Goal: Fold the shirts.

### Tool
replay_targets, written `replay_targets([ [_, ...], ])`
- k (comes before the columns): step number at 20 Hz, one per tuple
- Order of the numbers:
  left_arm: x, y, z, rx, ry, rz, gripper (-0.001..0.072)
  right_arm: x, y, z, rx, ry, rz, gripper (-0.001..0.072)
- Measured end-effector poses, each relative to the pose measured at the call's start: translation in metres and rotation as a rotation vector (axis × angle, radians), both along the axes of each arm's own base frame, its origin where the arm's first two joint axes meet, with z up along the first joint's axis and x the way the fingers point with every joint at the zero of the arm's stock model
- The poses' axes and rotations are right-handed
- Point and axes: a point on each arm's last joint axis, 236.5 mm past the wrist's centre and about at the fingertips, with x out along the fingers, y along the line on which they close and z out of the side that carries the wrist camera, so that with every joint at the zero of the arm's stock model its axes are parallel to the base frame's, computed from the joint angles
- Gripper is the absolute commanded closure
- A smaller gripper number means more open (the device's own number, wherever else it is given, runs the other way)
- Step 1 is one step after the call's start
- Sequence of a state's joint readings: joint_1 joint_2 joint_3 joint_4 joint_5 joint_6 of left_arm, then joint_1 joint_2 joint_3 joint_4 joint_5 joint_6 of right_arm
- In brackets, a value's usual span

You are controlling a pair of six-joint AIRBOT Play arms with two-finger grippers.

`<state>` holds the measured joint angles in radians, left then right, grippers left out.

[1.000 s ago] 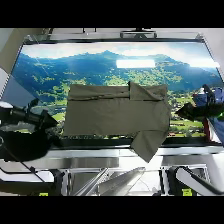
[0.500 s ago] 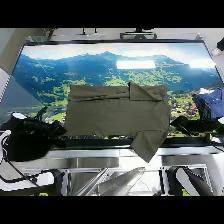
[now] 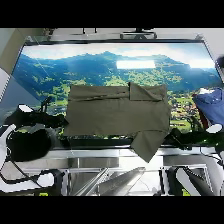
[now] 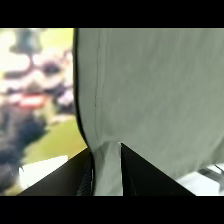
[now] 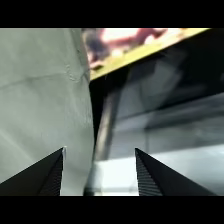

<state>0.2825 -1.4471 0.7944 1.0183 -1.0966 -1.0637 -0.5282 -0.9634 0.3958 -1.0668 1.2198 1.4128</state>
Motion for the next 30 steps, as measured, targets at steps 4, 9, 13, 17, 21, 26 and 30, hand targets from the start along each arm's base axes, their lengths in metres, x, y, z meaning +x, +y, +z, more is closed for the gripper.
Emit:
replay_targets([
  [4,0.006,0.004,-0.002,0.024,-0.031,-0.005,0.0483,0.001,0.034,-0.012,0.162,-0.011,-0.02,0.023],
  [9,0.002,-0.002,-0.015,-0.007,-0.001,0.011,0.0676,-0.006,0.059,-0.017,0.306,0.014,0.004,0.0317],
  [13,-0.003,-0.035,-0.01,-0.17,0.05,0.044,0.068,-0.011,0.06,-0.023,0.308,0.018,0.034,0.0635],
  [17,-0.012,-0.027,-0.003,-0.153,0.057,-0.024,0.068,0.001,0.055,-0.02,0.288,-0.024,0.032,0.0694],
  [21,-0.014,-0.001,0.01,-0.128,0.058,-0.027,0.0681,0.028,0.04,0.0,0.251,-0.114,0.046,0.0693],
  [26,-0.016,0.0,0.046,-0.231,0.085,-0.024,0.068,0.067,0.042,0.055,0.333,-0.243,0.071,0.0694],
  [30,-0.011,-0.002,0.063,-0.273,0.075,-0.031,0.068,0.099,0.041,0.094,0.371,-0.373,0.074,0.0694],
])
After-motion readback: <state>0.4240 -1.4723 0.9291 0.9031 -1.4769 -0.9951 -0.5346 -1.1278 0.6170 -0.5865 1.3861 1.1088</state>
